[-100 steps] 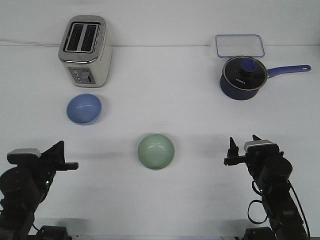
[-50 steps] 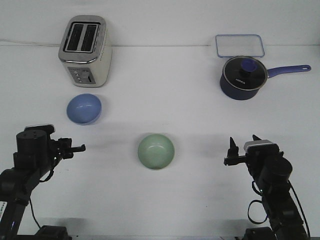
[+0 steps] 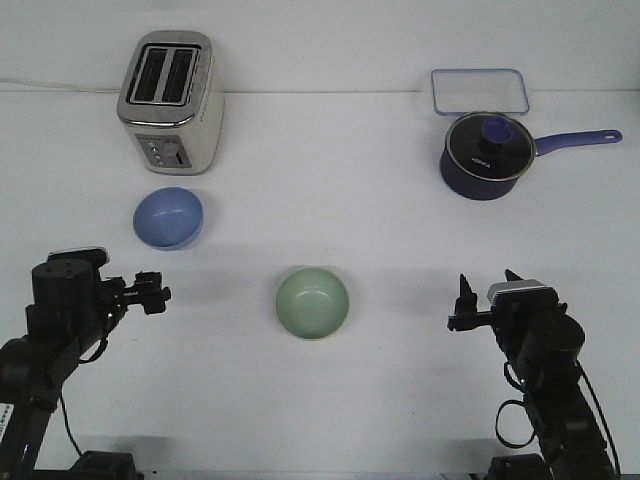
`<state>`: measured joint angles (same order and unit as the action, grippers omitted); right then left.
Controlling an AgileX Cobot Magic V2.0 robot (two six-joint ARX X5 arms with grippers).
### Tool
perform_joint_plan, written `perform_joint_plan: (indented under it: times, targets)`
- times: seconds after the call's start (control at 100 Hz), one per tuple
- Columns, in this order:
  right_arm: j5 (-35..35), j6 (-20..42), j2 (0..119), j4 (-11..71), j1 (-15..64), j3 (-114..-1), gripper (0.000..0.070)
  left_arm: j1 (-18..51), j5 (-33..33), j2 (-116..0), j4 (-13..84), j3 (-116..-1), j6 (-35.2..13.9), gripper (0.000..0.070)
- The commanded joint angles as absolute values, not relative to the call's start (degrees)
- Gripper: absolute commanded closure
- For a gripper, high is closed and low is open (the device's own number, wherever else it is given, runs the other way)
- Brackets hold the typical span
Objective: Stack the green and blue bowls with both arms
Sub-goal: 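Reach the left gripper forward to the light blue bowl's rim, then close the left gripper on the blue bowl's rim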
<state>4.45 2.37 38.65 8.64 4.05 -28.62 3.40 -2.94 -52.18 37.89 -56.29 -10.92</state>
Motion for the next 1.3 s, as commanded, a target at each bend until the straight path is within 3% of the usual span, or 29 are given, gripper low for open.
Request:
perform_joint_plan:
  times: [0.0, 0.19, 0.79, 1.29]
  targets:
    - [4.47, 2.94, 38.81, 8.16, 4.16, -28.91, 0.0162, 3.31, -3.01, -53.12, 37.36, -57.71, -9.82, 0.0231]
    - [4.49, 2.96, 38.81, 8.14, 4.16, -28.91, 0.0162, 1.98, -3.01, -60.62, 37.93, -62.06, -7.14, 0.0239]
    - [4.49, 2.98, 38.81, 8.14, 4.16, -28.91, 0.0162, -4.93, -3.01, -97.67, 39.13, -90.35, 1.41, 0.0238]
    - [4.47, 2.98, 38.81, 8.12, 4.16, -28.91, 0.0162, -5.76, -3.01, -109.56, 37.65, -92.53, 2.37, 0.0238]
